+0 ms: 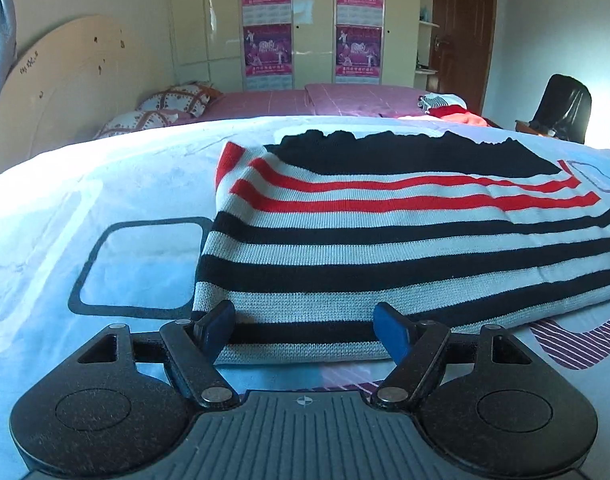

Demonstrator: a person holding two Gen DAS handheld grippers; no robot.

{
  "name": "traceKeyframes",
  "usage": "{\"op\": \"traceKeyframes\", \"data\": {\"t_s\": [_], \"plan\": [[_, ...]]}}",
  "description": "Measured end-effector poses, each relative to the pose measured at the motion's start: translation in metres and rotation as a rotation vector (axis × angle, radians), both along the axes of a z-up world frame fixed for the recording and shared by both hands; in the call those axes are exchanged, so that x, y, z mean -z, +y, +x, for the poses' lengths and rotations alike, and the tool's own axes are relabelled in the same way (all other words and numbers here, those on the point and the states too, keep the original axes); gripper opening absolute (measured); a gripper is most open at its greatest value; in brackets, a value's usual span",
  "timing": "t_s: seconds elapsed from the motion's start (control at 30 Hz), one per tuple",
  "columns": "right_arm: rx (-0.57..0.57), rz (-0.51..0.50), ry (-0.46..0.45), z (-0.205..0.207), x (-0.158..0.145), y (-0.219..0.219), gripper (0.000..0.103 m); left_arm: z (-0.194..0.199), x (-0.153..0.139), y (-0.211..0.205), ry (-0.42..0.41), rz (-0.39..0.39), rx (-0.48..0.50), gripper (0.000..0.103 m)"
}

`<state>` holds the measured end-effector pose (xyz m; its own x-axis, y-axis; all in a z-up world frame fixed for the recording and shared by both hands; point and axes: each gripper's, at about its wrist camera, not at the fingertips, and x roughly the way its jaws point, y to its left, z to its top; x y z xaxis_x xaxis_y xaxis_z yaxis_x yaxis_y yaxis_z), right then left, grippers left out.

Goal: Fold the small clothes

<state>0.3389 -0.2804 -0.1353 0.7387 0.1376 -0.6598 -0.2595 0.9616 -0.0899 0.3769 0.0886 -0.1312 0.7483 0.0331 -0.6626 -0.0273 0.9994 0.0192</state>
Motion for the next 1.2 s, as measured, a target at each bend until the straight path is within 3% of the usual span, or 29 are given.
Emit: {"op": "traceKeyframes", "data": {"t_s": [0.6, 0.67, 0.73, 0.9, 0.97, 1.0, 1.03, 1.2], "plan": [[0.015, 0.01, 0.029, 0.006, 0.001, 0.001, 0.035, 0.004, -0.002, 0.004, 0.04, -0.004, 0.006, 0.078], [0.031, 0.001, 0.049, 0.005, -0.008, 0.003, 0.035, -0.001, -0.011, 0.005, 0.038, -0.013, -0.01, 0.078], [0.036, 0.022, 0.001, -0.009, -0.023, 0.001, 0.037, -0.014, -0.021, 0.01, 0.016, -0.024, -0.067, 0.078], [0.032, 0.121, -0.025, -0.046, -0.031, -0.007, 0.035, -0.056, -0.012, 0.04, 0.01, -0.315, -0.154, 0.078], [0.044, 0.187, -0.024, -0.057, -0.029, -0.006, 0.024, -0.067, 0.001, 0.047, 0.011, -0.441, -0.181, 0.078], [0.046, 0.215, -0.022, -0.06, -0.029, -0.004, 0.013, -0.071, 0.006, 0.051, 0.007, -0.511, -0.188, 0.078], [0.044, 0.238, -0.018, -0.062, -0.028, 0.0, 0.011, -0.075, 0.012, 0.053, -0.007, -0.573, -0.204, 0.078], [0.019, 0.274, -0.021, -0.06, -0.031, 0.024, 0.012, -0.068, 0.03, 0.068, -0.035, -0.778, -0.278, 0.077]]}}
